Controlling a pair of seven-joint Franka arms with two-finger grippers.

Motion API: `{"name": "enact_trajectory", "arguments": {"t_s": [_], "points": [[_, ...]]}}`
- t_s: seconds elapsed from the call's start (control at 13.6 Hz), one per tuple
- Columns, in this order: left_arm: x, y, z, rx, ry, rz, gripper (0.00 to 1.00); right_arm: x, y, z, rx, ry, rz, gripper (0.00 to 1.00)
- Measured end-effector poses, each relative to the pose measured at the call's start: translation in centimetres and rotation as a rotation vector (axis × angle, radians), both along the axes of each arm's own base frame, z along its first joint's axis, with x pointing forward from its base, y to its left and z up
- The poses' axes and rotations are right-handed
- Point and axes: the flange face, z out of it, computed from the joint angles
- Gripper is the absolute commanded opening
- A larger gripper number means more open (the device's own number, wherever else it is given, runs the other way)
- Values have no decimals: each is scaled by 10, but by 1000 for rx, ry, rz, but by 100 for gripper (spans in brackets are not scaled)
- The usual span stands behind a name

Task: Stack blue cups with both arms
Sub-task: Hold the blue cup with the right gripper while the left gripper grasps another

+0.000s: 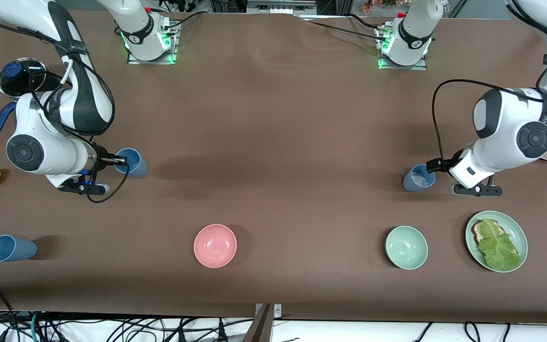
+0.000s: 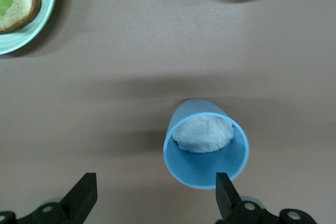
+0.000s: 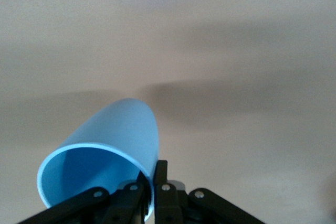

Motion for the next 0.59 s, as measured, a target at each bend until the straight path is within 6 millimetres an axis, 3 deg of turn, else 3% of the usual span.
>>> {"name": "enact_trajectory", "arguments": {"t_s": [0.3, 0.59], "points": [[-3, 10, -29, -4, -10, 17, 35, 2, 0, 3, 0, -6, 0, 0], [-6, 6, -50, -9, -8, 11, 0, 2, 0, 2, 0, -4, 0, 0]]}}
